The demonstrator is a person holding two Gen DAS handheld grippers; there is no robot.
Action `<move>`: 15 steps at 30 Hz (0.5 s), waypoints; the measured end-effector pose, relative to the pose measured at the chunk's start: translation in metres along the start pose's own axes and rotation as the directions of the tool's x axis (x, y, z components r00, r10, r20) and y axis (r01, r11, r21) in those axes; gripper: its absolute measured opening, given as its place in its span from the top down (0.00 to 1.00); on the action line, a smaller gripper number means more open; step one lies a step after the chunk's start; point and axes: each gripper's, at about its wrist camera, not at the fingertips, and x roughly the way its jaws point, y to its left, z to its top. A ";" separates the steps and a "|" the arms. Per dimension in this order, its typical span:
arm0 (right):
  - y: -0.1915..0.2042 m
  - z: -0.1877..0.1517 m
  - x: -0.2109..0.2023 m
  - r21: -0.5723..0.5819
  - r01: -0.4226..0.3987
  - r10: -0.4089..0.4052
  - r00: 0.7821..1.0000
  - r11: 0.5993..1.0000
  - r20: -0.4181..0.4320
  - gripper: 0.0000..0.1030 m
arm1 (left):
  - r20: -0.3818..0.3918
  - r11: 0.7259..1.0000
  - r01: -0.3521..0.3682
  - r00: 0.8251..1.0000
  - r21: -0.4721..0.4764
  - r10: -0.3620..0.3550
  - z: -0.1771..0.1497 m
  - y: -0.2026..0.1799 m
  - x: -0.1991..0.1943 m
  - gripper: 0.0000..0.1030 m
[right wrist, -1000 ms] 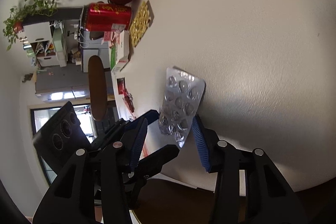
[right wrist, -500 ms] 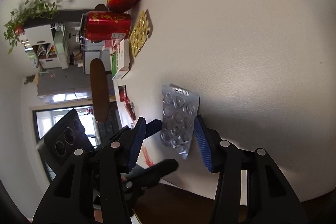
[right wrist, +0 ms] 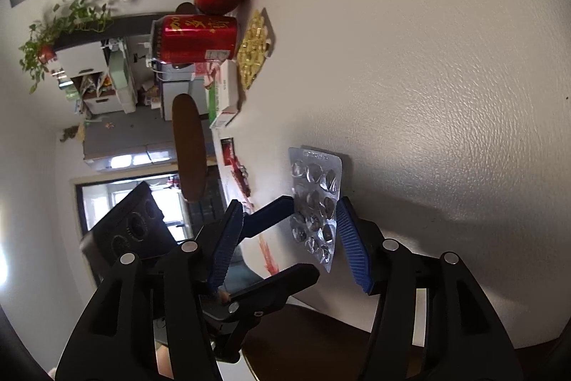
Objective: Collect trash
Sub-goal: 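Lower the open left tool around the silver blister pack while the right tool approaches, then close the left tool on the blister pack while the right tool grips its edge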
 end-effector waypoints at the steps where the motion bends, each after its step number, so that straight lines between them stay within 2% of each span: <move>1: 0.001 0.001 -0.001 0.003 -0.021 0.021 1.000 1.000 0.000 0.45 | -0.001 1.000 0.001 1.000 0.004 -0.001 -0.001 0.000 -0.001 0.31; 9: 0.001 0.007 -0.001 0.018 -0.100 0.100 0.995 0.995 0.017 0.45 | 0.000 1.000 0.000 1.000 0.000 0.000 -0.003 0.003 -0.003 0.31; 15: 0.019 0.005 0.002 -0.026 -0.118 0.118 0.993 0.993 -0.009 0.45 | -0.007 0.998 -0.057 0.998 0.025 0.057 -0.002 -0.006 0.000 0.30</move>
